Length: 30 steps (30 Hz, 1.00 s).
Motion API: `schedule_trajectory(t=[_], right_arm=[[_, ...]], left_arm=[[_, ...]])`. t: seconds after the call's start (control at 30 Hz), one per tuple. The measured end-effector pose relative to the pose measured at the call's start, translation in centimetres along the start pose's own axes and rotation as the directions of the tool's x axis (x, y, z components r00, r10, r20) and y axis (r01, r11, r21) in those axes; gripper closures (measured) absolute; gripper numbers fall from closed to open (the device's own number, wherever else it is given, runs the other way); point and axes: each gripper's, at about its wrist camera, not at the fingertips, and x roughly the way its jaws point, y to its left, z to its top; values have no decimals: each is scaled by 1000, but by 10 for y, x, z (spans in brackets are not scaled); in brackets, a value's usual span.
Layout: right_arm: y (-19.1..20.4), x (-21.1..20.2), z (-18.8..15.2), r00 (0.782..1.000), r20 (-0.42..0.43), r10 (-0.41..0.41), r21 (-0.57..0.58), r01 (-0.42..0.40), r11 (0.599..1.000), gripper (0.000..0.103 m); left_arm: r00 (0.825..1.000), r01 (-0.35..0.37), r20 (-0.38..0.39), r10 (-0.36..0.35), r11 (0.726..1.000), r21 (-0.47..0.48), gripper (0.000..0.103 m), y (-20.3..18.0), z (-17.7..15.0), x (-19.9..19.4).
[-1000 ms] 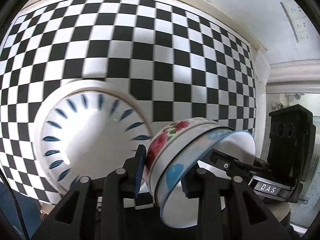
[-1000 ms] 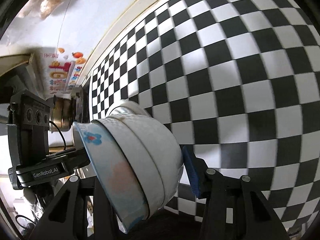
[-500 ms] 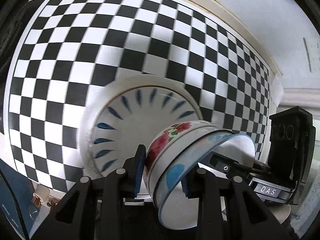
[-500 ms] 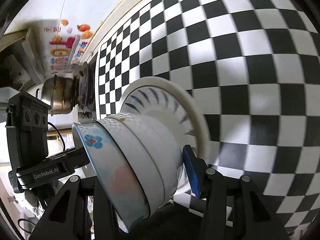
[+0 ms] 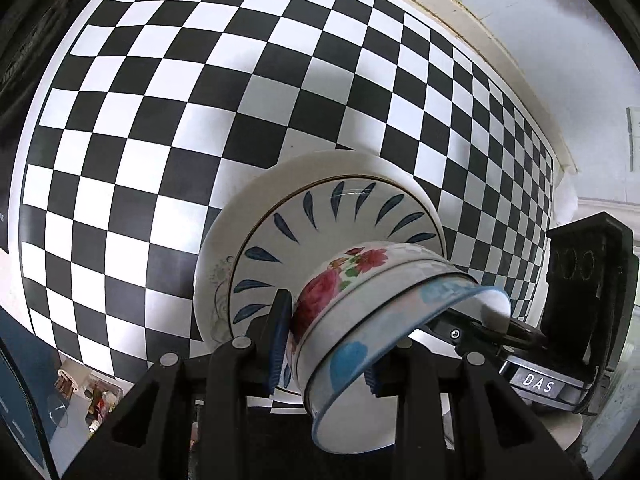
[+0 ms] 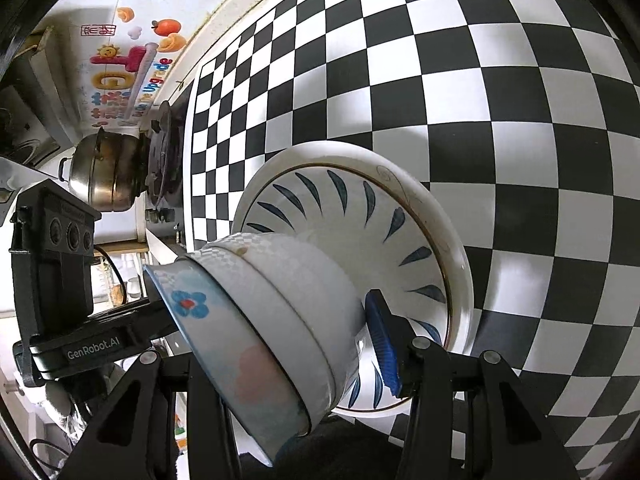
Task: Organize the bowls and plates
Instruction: 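Carry the bowl stack with both grippers and lower it onto the plate stack, then open both grippers and withdraw them from the bowls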
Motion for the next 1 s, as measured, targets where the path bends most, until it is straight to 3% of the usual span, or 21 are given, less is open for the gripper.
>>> schedule_trajectory(t=[0.57,1.0], right_arm=[[-4,5,0,999,-7,-35,24,35,999,57],[8,-2,-4,996,17,-84,-21,85,996,58]], left_arm=[[1000,6,-19,-6,1000,-14,76,5,-2,9],[999,-32,29,32,999,-14,76,1,-12,3]])
